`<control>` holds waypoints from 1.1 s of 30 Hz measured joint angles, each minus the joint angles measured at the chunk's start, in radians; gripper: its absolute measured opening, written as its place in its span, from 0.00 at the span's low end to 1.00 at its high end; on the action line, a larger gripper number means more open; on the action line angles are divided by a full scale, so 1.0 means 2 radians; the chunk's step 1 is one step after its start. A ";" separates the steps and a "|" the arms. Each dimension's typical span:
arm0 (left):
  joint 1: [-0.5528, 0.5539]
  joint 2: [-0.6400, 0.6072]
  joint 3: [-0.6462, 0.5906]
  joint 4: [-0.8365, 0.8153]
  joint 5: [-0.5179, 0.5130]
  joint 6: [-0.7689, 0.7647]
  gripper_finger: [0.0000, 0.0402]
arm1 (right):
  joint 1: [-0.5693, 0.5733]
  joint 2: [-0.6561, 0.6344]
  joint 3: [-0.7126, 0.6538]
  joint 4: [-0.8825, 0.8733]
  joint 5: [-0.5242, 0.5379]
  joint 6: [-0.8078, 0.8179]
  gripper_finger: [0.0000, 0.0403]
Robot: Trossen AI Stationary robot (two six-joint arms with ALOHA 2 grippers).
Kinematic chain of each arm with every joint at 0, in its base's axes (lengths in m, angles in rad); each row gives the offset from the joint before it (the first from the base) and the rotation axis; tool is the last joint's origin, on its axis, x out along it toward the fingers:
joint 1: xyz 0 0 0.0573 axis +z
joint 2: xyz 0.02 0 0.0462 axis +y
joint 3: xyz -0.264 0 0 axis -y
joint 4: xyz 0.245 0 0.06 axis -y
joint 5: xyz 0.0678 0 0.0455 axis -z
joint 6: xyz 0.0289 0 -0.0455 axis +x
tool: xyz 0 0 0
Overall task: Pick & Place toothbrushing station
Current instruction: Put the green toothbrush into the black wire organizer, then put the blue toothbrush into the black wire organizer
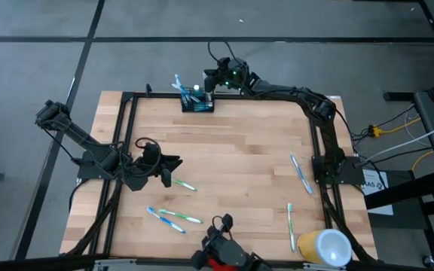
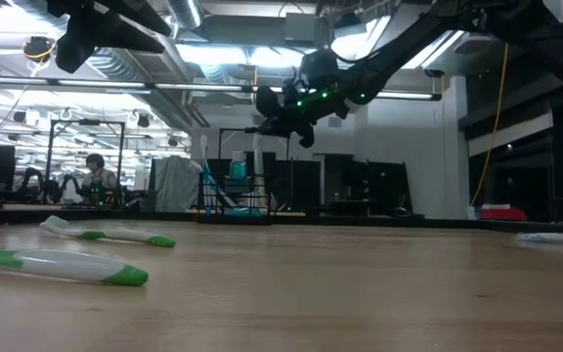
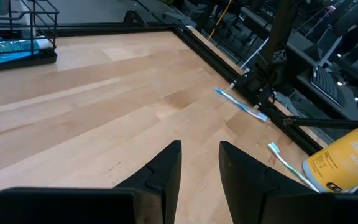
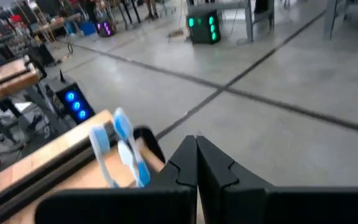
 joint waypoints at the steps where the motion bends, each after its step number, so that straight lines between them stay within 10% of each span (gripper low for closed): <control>1: 0.000 0.000 0.000 0.000 0.000 0.000 0.25 | 0.000 0.001 0.000 -0.002 -0.003 0.001 0.00; 8: -0.002 0.000 0.000 0.001 0.003 0.000 0.25 | 0.000 0.001 0.000 0.005 -0.026 -0.013 0.02; 21: -0.023 0.000 0.000 -0.005 -0.001 0.001 0.32 | -0.002 -0.019 0.000 -0.059 -0.045 -0.011 0.38; 33: -0.021 0.000 0.000 -0.052 0.012 0.025 0.35 | 0.113 -0.167 0.001 -0.505 0.035 -0.005 0.44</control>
